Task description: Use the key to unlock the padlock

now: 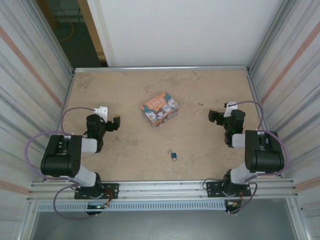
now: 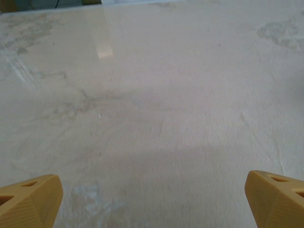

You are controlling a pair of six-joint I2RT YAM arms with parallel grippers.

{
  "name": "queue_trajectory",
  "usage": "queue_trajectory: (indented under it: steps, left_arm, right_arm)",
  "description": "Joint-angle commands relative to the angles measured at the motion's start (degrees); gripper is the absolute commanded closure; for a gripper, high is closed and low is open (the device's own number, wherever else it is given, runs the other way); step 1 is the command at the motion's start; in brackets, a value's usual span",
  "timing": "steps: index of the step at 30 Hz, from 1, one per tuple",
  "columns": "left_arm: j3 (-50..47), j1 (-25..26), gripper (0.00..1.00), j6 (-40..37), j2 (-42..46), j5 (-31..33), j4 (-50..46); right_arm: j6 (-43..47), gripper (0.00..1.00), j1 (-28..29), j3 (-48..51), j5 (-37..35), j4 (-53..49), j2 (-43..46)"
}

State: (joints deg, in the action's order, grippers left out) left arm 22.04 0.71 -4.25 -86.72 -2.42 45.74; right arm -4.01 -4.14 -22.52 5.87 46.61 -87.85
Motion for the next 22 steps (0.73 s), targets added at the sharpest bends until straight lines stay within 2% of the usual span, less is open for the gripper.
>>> queue_trajectory:
  steps: [1,22]
  left_arm:
    - [1.51,-1.11,0.01,1.00,0.23,-2.43,-0.58]
    - [1.61,-0.27,0.01,0.38,0.15,-0.79,-0.65]
  right_arm:
    - [-0.50,0.01,0.19,-0.60,-0.74,-0.37,-0.43]
    - [-0.38,0.01,0.52,-0.76,-1.43,-0.64,-0.44]
